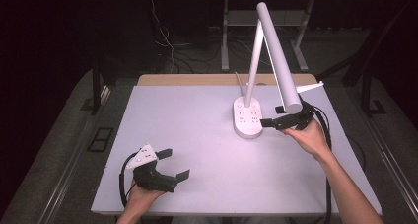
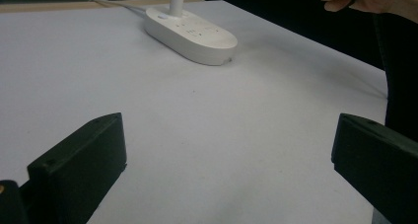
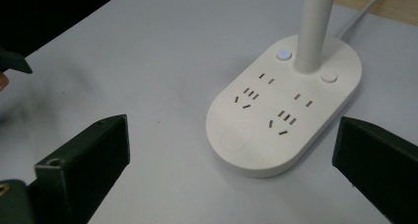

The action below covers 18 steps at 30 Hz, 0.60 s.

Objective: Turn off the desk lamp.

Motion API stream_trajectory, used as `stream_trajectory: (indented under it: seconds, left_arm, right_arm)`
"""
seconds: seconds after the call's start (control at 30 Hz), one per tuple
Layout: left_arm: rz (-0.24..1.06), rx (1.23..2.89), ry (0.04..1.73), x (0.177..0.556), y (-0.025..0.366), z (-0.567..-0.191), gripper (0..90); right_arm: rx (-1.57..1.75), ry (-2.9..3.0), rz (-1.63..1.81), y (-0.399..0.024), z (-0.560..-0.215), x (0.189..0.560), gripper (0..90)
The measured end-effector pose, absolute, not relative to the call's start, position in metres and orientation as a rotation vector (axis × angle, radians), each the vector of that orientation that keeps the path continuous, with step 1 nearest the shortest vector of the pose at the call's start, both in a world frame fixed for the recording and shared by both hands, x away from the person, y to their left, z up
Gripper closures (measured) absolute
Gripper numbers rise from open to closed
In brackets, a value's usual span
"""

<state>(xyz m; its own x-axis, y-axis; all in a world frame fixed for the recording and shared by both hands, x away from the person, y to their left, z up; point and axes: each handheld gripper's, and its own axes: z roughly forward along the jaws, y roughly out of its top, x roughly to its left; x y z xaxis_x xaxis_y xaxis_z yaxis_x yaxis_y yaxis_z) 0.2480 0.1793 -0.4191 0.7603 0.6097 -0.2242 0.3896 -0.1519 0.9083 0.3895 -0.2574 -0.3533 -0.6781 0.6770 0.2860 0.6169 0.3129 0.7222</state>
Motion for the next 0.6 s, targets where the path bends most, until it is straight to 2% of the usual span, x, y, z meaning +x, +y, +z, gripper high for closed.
stream_trajectory:
  seconds: [0.6]
  left_arm:
    - [0.23, 1.772, 0.784, 0.248, 0.18, -0.419, 0.0]
  right_arm:
    - [1.282, 2.44, 1.334, -0.258, -0.355, 0.437, 1.1]
